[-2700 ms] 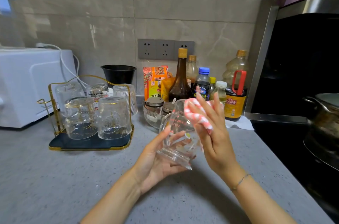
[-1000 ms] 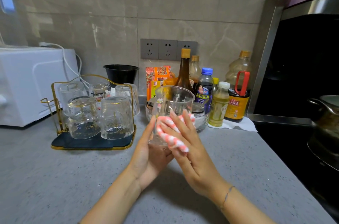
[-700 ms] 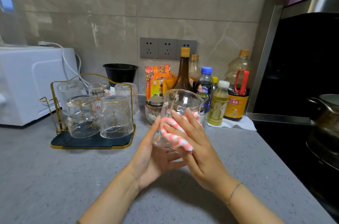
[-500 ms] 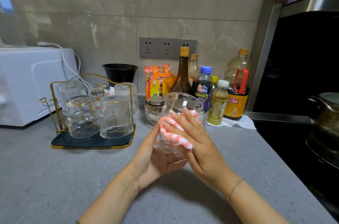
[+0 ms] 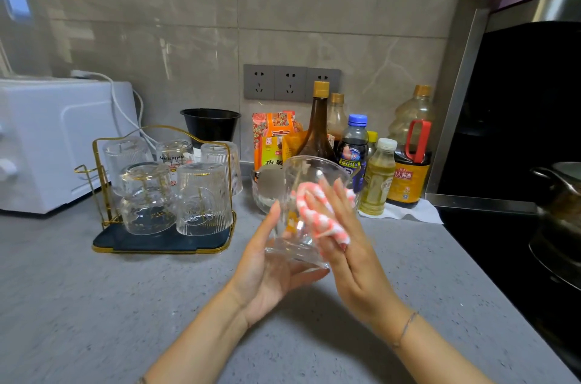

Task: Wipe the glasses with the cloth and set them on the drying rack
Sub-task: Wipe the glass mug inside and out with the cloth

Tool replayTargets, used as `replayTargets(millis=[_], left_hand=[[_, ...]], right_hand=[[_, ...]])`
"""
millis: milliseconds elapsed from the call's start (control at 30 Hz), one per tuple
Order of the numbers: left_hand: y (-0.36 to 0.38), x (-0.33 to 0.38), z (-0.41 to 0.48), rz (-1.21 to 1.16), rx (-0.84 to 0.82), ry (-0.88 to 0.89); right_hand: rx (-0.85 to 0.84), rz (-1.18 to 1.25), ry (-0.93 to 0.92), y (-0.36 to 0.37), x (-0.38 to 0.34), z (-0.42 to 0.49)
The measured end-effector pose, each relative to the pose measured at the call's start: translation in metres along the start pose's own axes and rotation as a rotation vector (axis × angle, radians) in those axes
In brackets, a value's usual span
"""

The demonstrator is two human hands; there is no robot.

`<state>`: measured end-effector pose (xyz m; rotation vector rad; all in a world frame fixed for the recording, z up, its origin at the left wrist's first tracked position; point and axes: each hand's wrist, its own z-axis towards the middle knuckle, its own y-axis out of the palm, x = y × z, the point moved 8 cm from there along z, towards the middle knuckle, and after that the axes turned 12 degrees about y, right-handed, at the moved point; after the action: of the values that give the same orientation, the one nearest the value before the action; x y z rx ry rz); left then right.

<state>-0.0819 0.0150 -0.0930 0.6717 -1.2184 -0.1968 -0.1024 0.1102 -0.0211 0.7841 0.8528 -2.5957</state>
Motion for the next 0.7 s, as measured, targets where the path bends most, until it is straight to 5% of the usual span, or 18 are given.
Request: replayTargets(millis=[400,700], left_hand=[[0.011,0.005,0.000,0.040,-0.117,0.059],[0.013,-0.002,-0.006,0.103,-0.099,-0.051]], right_hand=[[-0.039,-0.387,-0.239,0.013,-0.007,-0.009],[0.164,-0.085,0.011,-0.029,0.009,0.008]])
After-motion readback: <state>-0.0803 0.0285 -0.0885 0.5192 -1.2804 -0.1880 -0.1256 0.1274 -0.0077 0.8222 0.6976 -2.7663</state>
